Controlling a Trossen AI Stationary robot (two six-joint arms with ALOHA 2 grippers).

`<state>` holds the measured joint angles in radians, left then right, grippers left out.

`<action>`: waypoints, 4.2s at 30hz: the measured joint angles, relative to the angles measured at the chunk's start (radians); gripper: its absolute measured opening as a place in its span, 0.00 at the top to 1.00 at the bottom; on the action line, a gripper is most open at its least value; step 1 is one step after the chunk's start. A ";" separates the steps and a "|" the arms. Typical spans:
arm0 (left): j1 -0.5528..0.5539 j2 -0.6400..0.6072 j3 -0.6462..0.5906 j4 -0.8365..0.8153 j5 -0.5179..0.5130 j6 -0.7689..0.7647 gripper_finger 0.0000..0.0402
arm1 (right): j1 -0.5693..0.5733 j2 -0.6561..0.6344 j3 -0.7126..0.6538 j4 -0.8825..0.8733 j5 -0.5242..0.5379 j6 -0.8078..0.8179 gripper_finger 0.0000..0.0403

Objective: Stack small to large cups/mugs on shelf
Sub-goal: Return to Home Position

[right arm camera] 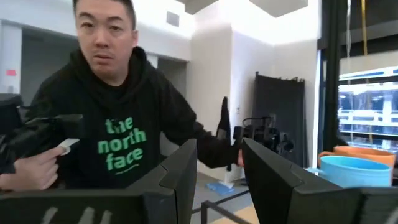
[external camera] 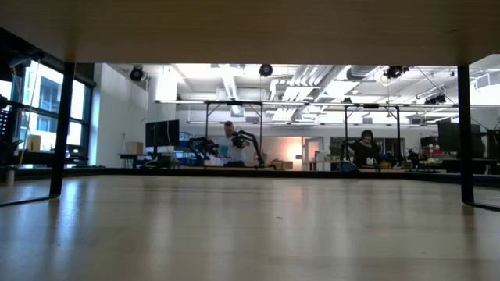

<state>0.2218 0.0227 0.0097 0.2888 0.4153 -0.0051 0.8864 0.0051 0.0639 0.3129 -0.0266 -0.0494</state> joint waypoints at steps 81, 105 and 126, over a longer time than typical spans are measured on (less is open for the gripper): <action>0.000 0.000 0.000 -0.058 0.048 0.069 0.69 | -0.726 0.013 -0.056 -0.211 0.156 0.051 0.87; 0.000 0.000 0.000 -0.072 0.049 0.066 0.69 | -0.725 0.015 -0.056 -0.291 0.076 -0.058 0.87; 0.000 0.000 0.000 -0.122 0.049 0.043 0.69 | -0.725 0.015 -0.054 -0.307 0.018 0.050 0.87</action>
<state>0.2222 0.0227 0.0097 0.1667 0.4648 0.0375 0.1616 0.0200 0.0101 0.0058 -0.0082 0.0006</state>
